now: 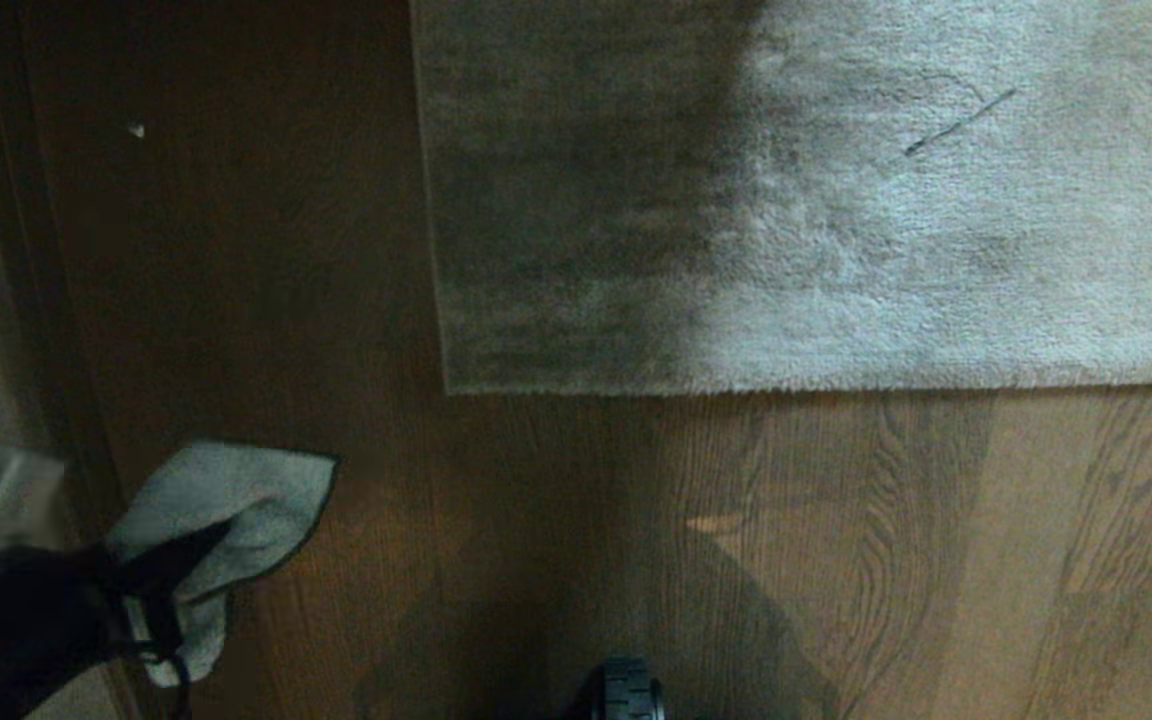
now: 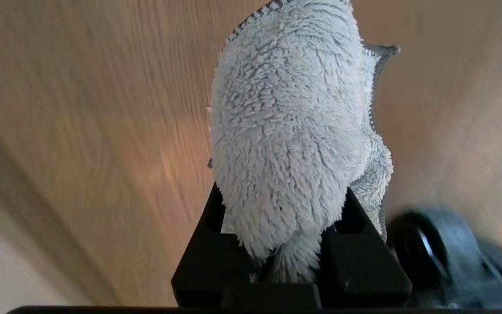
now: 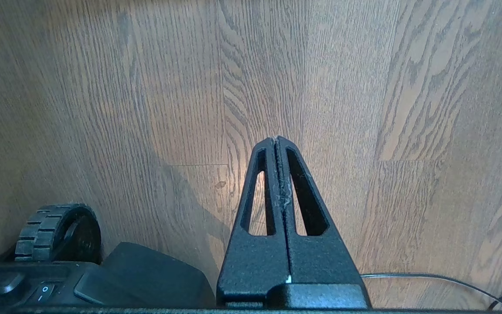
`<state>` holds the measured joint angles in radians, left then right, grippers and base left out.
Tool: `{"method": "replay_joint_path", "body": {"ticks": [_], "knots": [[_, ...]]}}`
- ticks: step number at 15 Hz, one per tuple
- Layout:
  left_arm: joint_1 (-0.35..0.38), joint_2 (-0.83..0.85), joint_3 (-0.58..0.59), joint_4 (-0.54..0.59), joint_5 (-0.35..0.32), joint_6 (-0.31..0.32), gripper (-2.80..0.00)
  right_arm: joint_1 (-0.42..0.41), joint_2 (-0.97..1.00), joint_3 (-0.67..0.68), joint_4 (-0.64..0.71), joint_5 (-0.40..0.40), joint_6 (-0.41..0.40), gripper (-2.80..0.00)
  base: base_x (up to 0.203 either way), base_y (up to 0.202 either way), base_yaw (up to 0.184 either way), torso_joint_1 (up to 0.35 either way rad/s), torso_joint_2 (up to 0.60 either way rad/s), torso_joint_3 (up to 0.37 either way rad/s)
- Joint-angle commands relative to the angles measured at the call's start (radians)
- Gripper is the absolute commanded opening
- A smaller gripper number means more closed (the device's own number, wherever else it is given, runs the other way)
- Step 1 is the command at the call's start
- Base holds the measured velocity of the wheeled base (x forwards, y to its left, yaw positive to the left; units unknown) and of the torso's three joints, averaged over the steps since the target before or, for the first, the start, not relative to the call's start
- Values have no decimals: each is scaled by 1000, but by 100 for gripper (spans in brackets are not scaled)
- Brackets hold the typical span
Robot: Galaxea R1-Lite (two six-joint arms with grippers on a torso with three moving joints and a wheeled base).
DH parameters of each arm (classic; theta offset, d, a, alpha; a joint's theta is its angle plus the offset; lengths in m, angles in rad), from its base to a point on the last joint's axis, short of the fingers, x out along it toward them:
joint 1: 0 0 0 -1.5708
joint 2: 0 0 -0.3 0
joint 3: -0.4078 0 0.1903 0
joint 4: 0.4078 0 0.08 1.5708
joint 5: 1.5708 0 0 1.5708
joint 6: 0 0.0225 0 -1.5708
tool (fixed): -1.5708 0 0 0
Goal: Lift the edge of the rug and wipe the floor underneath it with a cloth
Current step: Put down the rag
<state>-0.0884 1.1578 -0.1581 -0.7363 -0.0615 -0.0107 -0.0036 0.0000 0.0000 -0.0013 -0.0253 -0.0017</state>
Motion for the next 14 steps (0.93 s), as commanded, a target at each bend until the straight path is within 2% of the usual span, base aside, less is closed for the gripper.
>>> {"method": "replay_joint_path", "body": {"ticks": [1,5,7,9,12,13,14], "knots": [[16,297,3,-254,-1,0,-280,1,2,0,0,1,0,-280,0,0,0,0,0,0],[53,585,3,-651,-2,-2,-280,1,2,0,0,-1,0,-280,0,0,0,0,0,0],[72,684,-5,-788,-4,-3,-280,1,2,0,0,0,0,-280,0,0,0,0,0,0],[83,740,-41,-830,-4,-3,-280,1,2,0,0,-1,0,-280,0,0,0,0,0,0],[88,786,-93,-834,-3,-13,-280,0,2,0,0,0,0,-280,0,0,0,0,0,0],[88,800,-108,-834,-3,-15,-103,1,2,0,0,1,0,-280,0,0,0,0,0,0],[88,814,-123,-834,-3,-17,0,0,2,0,0,0,0,-280,0,0,0,0,0,0]]}}
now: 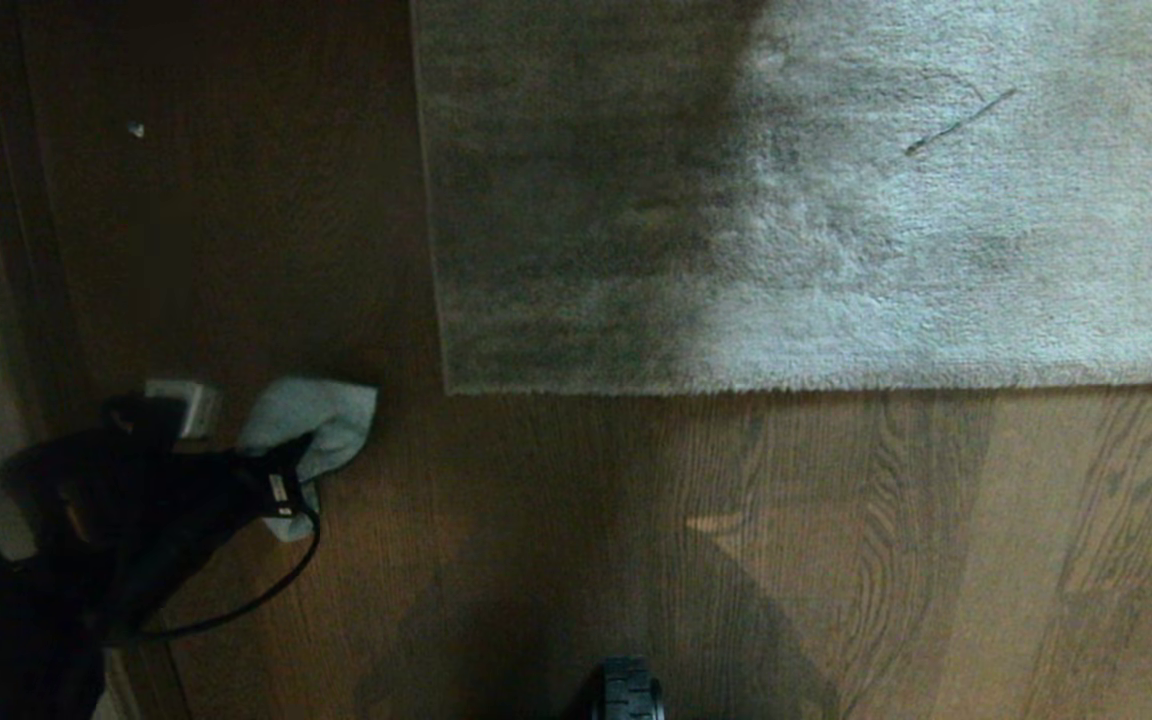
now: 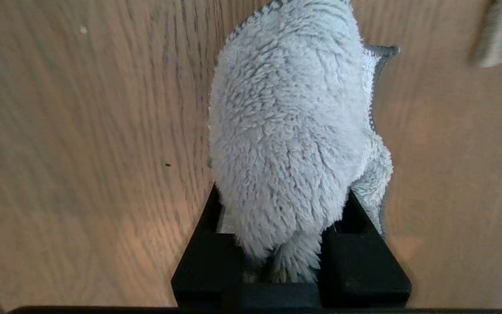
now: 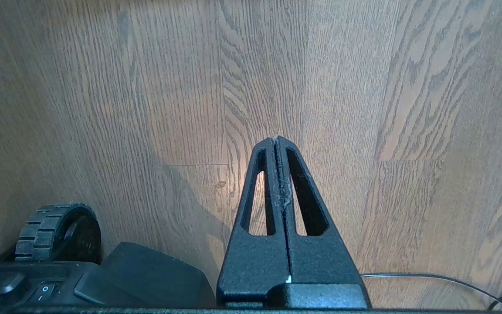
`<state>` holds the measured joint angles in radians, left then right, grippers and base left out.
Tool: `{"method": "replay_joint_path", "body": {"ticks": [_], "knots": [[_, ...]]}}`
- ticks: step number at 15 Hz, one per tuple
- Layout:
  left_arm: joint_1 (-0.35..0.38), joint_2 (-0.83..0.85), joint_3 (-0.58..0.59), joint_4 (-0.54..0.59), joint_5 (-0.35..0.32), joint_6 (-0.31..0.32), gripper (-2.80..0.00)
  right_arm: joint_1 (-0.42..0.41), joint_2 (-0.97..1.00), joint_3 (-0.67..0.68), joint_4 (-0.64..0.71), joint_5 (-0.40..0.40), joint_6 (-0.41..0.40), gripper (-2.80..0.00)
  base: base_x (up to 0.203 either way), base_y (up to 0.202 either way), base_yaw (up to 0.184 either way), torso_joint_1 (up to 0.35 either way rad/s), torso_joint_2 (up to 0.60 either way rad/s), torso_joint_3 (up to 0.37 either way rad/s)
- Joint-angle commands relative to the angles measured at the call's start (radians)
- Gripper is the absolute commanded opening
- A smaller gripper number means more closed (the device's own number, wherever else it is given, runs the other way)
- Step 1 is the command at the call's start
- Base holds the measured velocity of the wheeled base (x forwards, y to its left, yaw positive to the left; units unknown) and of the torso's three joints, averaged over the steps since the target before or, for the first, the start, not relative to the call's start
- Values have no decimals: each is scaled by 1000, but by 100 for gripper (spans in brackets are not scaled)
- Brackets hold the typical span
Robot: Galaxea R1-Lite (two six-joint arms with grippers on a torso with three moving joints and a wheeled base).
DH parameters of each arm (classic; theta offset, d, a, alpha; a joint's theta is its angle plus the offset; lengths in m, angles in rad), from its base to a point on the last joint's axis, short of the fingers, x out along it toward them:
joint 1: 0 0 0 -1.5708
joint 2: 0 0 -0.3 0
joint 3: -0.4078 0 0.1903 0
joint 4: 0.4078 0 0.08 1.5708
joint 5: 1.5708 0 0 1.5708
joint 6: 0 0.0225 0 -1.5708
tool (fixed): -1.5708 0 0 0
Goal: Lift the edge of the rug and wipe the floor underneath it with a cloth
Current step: Put down the rag
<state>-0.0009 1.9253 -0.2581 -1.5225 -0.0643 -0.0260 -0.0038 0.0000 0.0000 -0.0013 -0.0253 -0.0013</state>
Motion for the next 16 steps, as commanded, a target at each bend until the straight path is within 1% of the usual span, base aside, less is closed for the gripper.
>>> {"method": "replay_joint_path", "body": {"ticks": [1,5,8,12,16], "knots": [[-1,59,-34,-48,0,-2,0,-1,2,0,0,-1,0,-280,0,0,0,0,0,0],[-13,83,-59,-48,-3,-3,0,1,2,0,0,0,0,-280,0,0,0,0,0,0],[-13,68,-39,-48,-18,-2,0,0,1,0,0,0,0,-280,0,0,0,0,0,0],[-8,-12,3,-48,-12,-23,0,0,2,0,0,1,0,-280,0,0,0,0,0,0],[-14,-124,71,-48,-12,-24,0,-1,2,0,0,-1,0,-280,0,0,0,0,0,0]]}}
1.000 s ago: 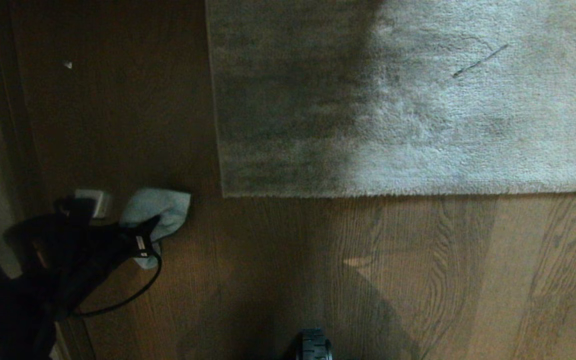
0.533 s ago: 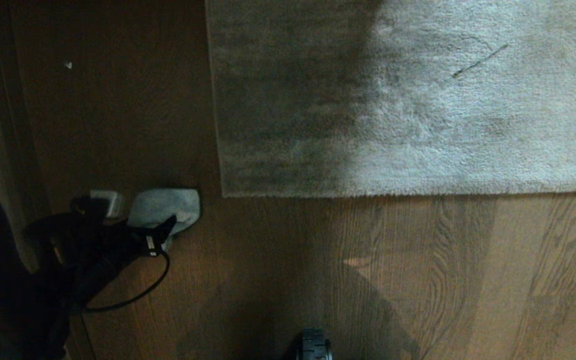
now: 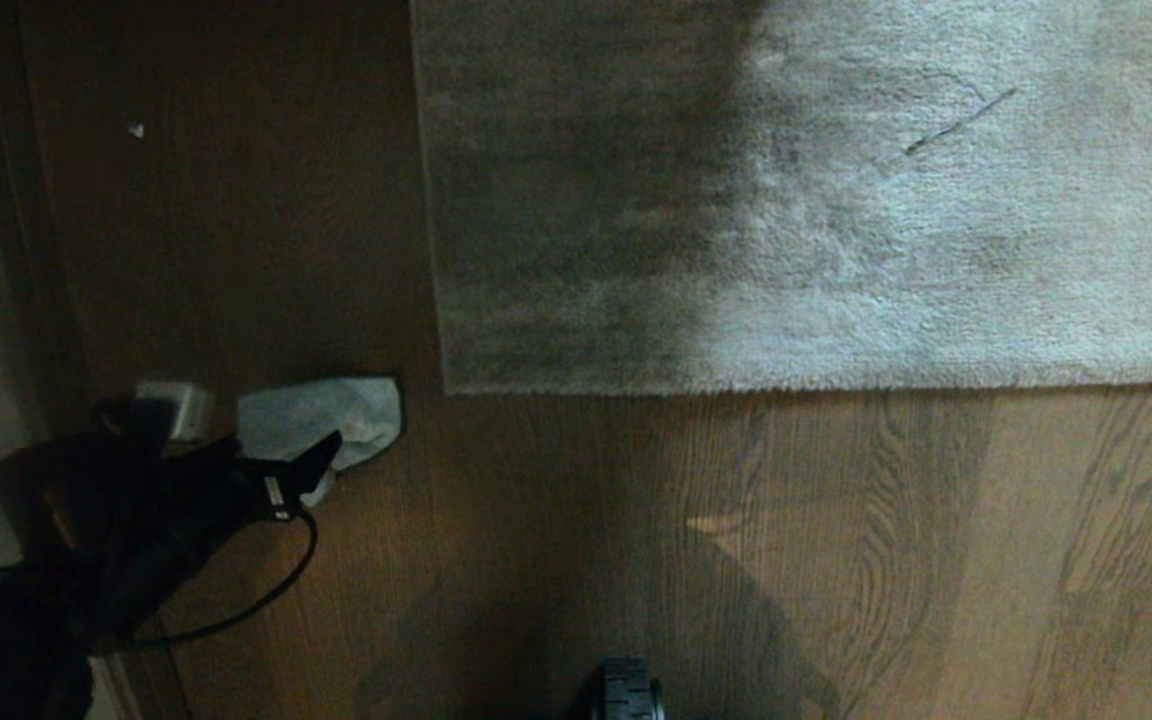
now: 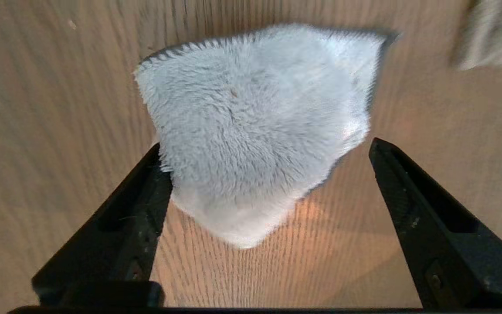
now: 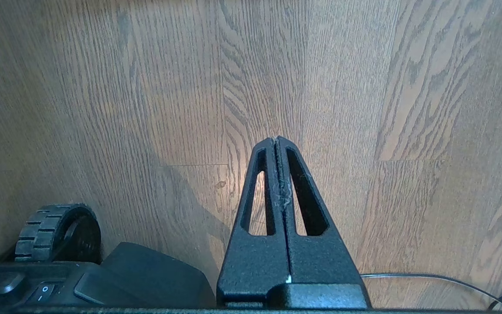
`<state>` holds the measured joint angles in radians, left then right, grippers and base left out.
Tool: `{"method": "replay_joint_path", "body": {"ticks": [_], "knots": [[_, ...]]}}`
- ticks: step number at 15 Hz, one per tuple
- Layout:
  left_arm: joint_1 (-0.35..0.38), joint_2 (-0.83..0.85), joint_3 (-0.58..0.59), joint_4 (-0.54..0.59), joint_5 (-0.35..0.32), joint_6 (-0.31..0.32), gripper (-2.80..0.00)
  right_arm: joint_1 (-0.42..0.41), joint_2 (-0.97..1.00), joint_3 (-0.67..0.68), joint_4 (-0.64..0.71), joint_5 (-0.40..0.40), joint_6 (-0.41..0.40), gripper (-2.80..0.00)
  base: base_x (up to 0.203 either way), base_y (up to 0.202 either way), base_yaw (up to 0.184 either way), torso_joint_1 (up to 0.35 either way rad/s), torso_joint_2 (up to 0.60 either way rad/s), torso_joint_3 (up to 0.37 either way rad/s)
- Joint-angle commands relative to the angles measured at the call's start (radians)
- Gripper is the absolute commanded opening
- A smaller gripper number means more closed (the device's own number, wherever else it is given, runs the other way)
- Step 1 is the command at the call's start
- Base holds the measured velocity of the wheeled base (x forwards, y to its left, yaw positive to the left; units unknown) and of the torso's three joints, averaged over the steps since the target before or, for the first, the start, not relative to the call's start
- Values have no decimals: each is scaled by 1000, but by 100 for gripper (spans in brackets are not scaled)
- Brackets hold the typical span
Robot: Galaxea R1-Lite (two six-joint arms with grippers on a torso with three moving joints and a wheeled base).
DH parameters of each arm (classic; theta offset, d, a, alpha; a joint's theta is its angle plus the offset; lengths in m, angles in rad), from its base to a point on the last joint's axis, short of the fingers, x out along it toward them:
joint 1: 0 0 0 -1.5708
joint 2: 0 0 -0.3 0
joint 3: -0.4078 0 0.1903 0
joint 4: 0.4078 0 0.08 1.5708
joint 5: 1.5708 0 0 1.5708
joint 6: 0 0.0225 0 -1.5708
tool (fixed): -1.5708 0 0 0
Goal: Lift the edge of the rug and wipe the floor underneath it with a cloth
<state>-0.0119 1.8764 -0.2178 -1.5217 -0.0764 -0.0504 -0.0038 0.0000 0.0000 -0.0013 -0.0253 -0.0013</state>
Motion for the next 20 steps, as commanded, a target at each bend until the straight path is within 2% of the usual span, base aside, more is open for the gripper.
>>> {"method": "replay_joint_path", "body": {"ticks": [1,5,6,10,14,17,20], "knots": [[-3,-105,53,-48,0,1,0,-1,2,0,0,1,0,-280,0,0,0,0,0,0],[-1,-250,172,-48,7,1,0,-1,2,0,0,0,0,-280,0,0,0,0,0,0],[0,-295,201,-48,8,2,-280,-1,1,0,0,0,0,-280,0,0,0,0,0,0],[3,-477,217,37,9,1,-280,-1,2,0,0,1,0,-280,0,0,0,0,0,0],[3,-689,218,228,9,-2,-280,1,2,0,0,-1,0,-280,0,0,0,0,0,0],[3,-947,218,483,8,-3,-280,-1,2,0,0,1,0,-280,0,0,0,0,0,0],[3,-1291,215,831,8,-4,-280,0,2,0,0,0,0,-280,0,0,0,0,0,0]]}}
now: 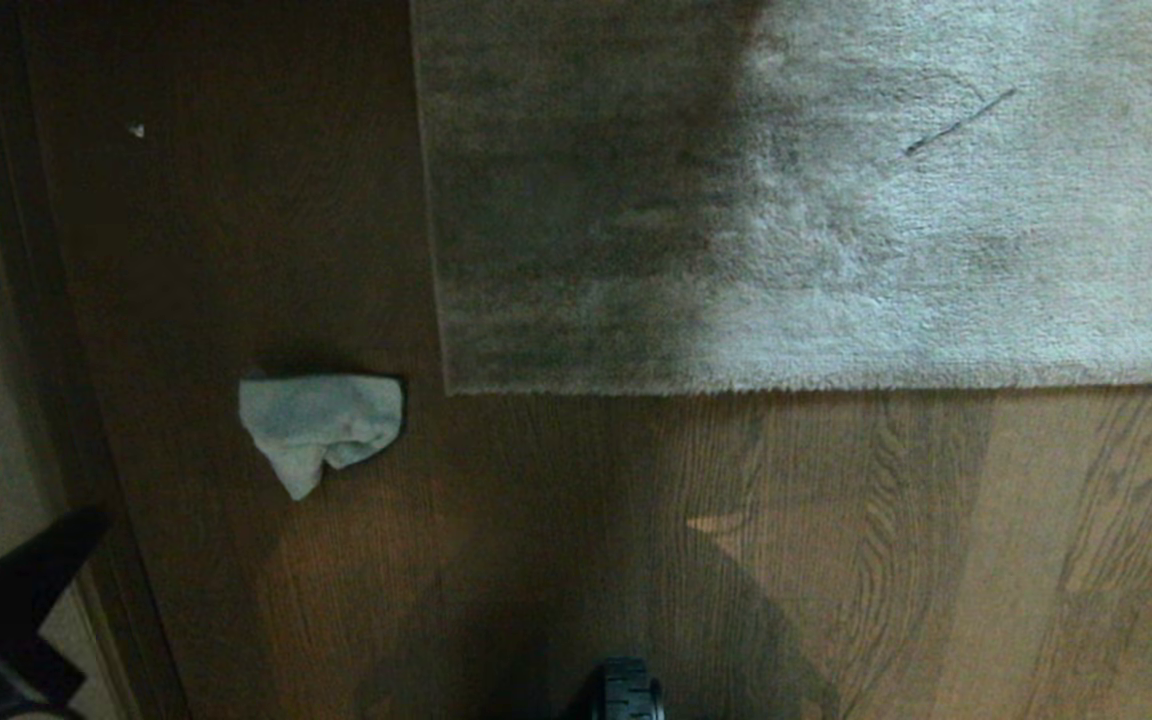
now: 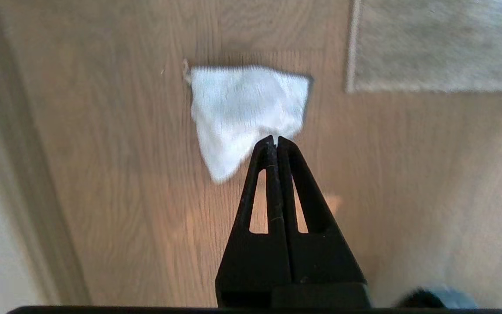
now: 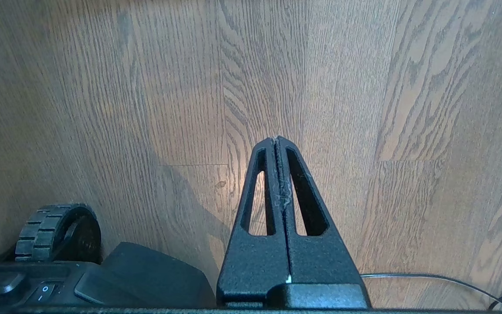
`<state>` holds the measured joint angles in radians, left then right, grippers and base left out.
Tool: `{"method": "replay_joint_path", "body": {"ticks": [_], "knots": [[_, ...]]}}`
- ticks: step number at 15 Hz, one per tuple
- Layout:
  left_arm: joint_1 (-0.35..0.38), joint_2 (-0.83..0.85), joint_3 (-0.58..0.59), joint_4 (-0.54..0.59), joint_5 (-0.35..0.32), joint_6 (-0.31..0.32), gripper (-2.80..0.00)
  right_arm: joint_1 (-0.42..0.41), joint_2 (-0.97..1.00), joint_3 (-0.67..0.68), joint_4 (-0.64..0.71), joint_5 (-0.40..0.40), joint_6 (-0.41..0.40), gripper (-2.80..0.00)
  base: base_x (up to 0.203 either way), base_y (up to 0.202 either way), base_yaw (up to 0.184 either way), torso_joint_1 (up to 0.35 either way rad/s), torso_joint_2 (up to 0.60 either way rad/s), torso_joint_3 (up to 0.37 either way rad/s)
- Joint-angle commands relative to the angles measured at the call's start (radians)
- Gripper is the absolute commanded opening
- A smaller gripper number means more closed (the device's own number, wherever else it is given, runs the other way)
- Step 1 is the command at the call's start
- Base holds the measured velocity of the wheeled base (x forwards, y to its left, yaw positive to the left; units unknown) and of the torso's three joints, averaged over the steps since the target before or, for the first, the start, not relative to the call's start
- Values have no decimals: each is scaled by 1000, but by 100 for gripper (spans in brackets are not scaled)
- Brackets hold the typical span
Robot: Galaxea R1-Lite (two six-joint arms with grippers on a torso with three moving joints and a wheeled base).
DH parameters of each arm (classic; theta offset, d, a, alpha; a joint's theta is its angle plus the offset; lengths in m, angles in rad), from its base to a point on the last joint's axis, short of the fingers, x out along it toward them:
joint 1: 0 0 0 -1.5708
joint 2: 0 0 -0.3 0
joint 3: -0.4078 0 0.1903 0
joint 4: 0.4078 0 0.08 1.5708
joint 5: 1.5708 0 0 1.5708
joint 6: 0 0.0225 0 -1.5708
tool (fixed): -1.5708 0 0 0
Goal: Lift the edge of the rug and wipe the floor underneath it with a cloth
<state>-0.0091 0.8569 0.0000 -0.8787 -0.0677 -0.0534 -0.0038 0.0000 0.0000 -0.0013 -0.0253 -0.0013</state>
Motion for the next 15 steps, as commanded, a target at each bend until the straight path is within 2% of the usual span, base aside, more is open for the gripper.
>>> {"method": "replay_joint_path", "body": {"ticks": [1,3,7,10,15], "knots": [[0,-384,-5,319,-1,-1,-280,-1,1,0,0,-1,0,-280,0,0,0,0,0,0],[0,-529,-6,583,-4,-1,-280,-1,2,0,0,0,0,-280,0,0,0,0,0,0],[1,-747,-7,807,18,-2,-280,1,2,0,0,1,0,-280,0,0,0,0,0,0],[3,-856,-2,864,79,-2,-280,1,2,0,0,0,0,-280,0,0,0,0,0,0],[3,-857,0,868,81,6,-280,-1,2,0,0,0,0,-280,0,0,0,0,0,0]]}}
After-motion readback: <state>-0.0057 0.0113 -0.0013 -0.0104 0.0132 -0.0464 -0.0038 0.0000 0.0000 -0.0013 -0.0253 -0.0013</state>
